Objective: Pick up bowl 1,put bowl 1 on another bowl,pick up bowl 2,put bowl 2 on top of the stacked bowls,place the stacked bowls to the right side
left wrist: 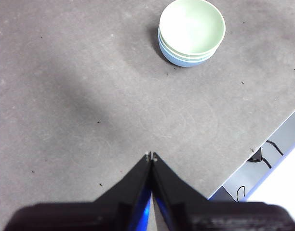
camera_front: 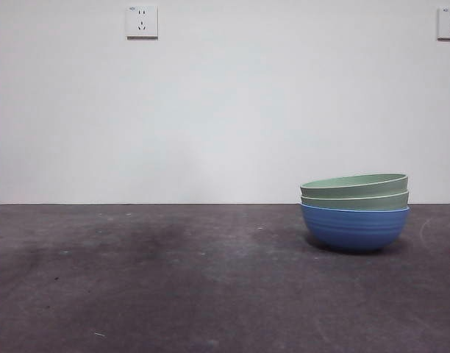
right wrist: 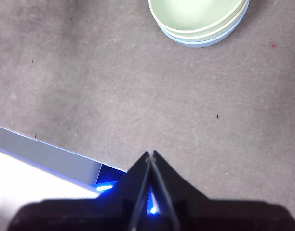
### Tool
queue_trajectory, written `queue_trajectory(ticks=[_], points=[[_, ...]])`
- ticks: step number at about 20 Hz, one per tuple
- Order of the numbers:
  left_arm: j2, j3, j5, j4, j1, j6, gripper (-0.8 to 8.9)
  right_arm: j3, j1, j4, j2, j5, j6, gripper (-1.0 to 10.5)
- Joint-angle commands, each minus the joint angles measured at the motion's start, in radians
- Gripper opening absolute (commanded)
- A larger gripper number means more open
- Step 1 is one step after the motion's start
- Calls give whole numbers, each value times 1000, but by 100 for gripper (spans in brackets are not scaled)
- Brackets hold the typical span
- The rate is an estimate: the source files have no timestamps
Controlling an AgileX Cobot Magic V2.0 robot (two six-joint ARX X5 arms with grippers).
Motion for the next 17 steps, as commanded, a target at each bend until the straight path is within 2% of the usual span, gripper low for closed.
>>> queue_trajectory(ticks=[1, 6, 8, 10, 12, 14, 17], points=[[0, 0, -1, 5, -3, 8, -4, -10, 1, 2, 0, -1, -8, 2], [-1, 0, 4, 5, -7, 8, -4, -10, 1, 2, 0, -1, -8, 2], [-16, 0, -31, 11, 5, 8, -4, -10, 1, 2, 0, -1, -8, 2], [-46, -2, -29, 38, 35, 43, -4, -10, 1, 2, 0, -1, -8, 2], [-104, -11, -28, 152, 104, 54, -4, -10, 1, 2, 0, -1, -8, 2], [-190, -66, -22, 329, 193, 56, -4, -10, 1, 2, 0, -1, -8, 2], [-378, -289, -23, 642, 333, 56, -4, -10, 1, 2, 0, -1, -8, 2]])
